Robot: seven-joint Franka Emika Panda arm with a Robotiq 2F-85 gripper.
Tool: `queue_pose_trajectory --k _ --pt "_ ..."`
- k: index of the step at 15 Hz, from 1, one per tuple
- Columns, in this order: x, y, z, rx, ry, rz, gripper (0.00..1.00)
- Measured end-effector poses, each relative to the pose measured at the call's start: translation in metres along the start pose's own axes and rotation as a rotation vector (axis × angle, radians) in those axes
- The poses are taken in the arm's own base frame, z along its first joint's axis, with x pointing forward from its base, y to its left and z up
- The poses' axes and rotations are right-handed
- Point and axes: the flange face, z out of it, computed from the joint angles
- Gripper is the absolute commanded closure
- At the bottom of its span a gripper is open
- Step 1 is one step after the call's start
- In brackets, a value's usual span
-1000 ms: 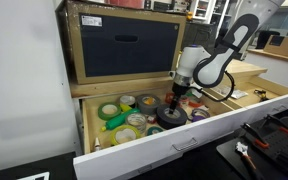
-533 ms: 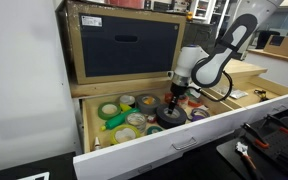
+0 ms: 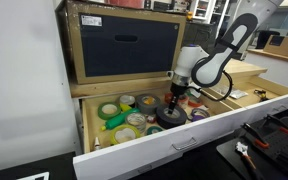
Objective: Remove the black tape from the drawer
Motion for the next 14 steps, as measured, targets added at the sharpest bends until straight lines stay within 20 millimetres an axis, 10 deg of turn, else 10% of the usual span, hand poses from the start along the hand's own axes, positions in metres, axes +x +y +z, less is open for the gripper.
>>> queue_pose_trajectory --k 8,14 --pt "-0.001 0.018 -0.016 0.148 -0.008 -0.119 0.71" --pt "0.015 -0.016 -0.030 0.187 0.030 -0.196 0.71"
